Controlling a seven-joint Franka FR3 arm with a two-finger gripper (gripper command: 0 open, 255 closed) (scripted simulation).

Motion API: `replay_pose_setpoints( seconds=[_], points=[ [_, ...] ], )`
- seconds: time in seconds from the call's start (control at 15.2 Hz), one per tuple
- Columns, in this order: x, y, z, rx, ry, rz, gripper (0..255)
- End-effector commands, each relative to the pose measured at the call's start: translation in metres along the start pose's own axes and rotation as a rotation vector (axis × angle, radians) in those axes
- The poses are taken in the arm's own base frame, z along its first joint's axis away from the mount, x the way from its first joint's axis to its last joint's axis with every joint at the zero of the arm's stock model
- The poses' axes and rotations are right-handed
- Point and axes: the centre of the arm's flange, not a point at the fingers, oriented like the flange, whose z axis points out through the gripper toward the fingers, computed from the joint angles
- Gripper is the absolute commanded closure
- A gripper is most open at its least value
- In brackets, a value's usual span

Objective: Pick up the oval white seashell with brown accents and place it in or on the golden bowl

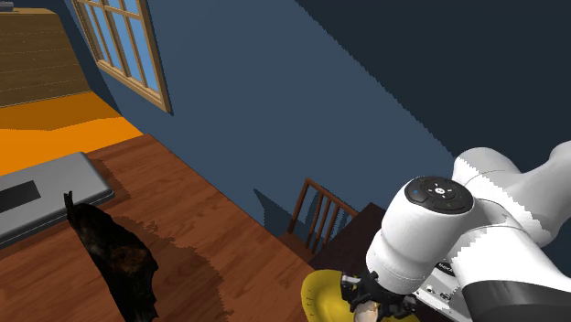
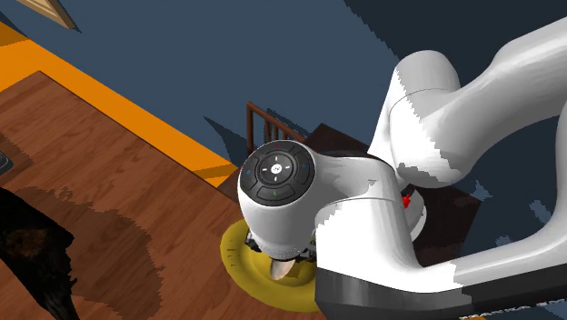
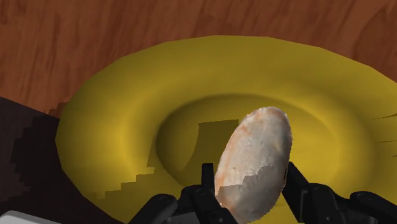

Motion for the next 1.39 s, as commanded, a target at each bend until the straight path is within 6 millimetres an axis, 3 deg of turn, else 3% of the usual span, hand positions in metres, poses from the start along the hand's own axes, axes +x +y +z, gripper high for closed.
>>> replay_pose_setpoints(
  seconds=[0.0, 0.2, 0.26, 0.59, 0.86, 1.32],
  points=[
    [0.000, 0.000, 0.001, -0.001, 0.001, 0.001, 255],
    [0.000, 0.000, 0.001, -0.001, 0.001, 0.001, 255],
    [0.000, 0.000, 0.001, -0.001, 0.001, 0.001, 0],
    [0.000, 0.000, 0.001, -0.001, 0.001, 0.001, 0],
    [0.000, 0.000, -0.049, -0.001, 0.001, 0.001, 0],
    [0.000, 0.000, -0.049, -0.001, 0.001, 0.001, 0]
  ],
)
